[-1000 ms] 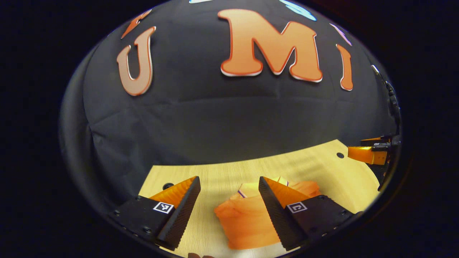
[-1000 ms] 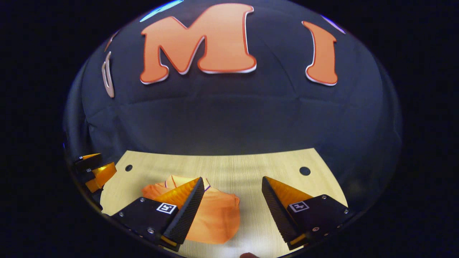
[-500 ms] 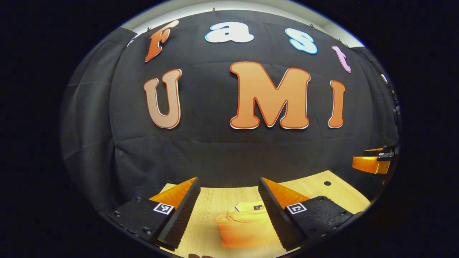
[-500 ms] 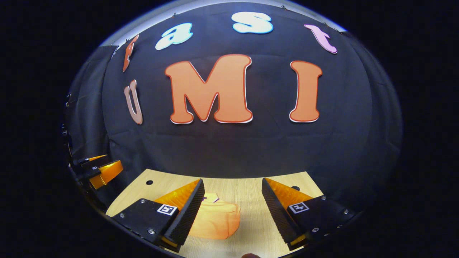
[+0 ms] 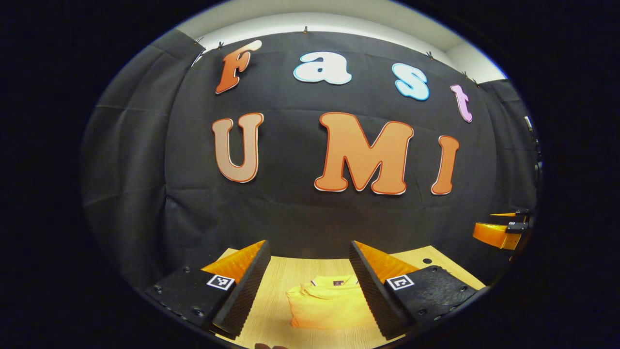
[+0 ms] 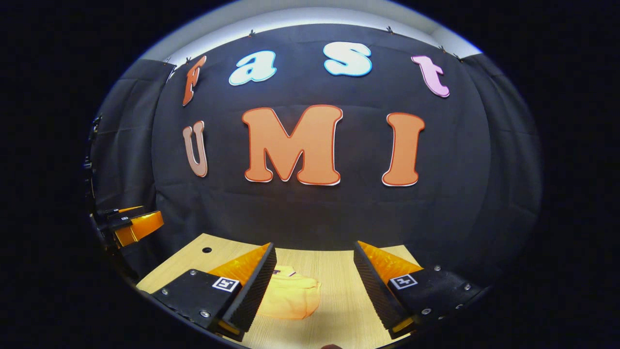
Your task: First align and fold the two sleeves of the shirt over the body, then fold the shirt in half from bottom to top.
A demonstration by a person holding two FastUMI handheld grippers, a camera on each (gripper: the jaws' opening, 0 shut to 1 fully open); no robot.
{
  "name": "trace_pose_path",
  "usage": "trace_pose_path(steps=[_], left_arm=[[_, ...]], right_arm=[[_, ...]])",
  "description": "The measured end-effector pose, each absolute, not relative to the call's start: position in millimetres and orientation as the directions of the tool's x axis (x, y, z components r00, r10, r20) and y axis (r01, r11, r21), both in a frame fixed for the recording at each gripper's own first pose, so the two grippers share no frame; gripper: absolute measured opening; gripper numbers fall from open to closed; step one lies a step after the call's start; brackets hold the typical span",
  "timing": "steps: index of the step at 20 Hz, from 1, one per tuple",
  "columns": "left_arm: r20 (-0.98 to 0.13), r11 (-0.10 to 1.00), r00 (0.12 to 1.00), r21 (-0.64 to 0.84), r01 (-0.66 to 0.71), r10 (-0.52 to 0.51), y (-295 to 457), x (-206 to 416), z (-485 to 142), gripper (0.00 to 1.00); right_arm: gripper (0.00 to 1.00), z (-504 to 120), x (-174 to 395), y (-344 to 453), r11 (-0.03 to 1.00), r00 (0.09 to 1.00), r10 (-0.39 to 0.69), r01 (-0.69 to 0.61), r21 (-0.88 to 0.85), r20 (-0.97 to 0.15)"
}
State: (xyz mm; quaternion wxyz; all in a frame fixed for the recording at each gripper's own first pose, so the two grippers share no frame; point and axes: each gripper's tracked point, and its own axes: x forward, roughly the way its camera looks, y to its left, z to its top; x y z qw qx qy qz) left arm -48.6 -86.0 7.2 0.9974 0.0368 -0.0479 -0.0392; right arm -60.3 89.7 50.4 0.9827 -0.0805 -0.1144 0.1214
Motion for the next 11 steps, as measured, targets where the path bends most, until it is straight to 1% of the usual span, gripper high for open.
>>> trace_pose_path(steps=[4, 8, 11], left_arm=[[0.114, 0.996, 0.991, 0.062, 0.068, -0.075, -66.2, -68.6, 10.0, 0.98], [0.11, 0.995, 0.99, 0.044, 0.086, -0.09, -48.5, -84.5, 7.6, 0.99], [0.116, 0.996, 0.989, 0.025, 0.086, -0.088, -36.5, -89.5, 7.8, 0.99]], right_arm=[[0.97, 35.8, -86.5, 108.5, 0.955, 0.936, 0.295, -0.281, -0.101, 0.19], [0.96, 26.1, -105.9, 109.6, 0.964, 0.941, 0.258, -0.236, -0.121, 0.219], [0.97, 15.0, -114.8, 114.1, 0.965, 0.945, 0.259, -0.242, -0.104, 0.203]])
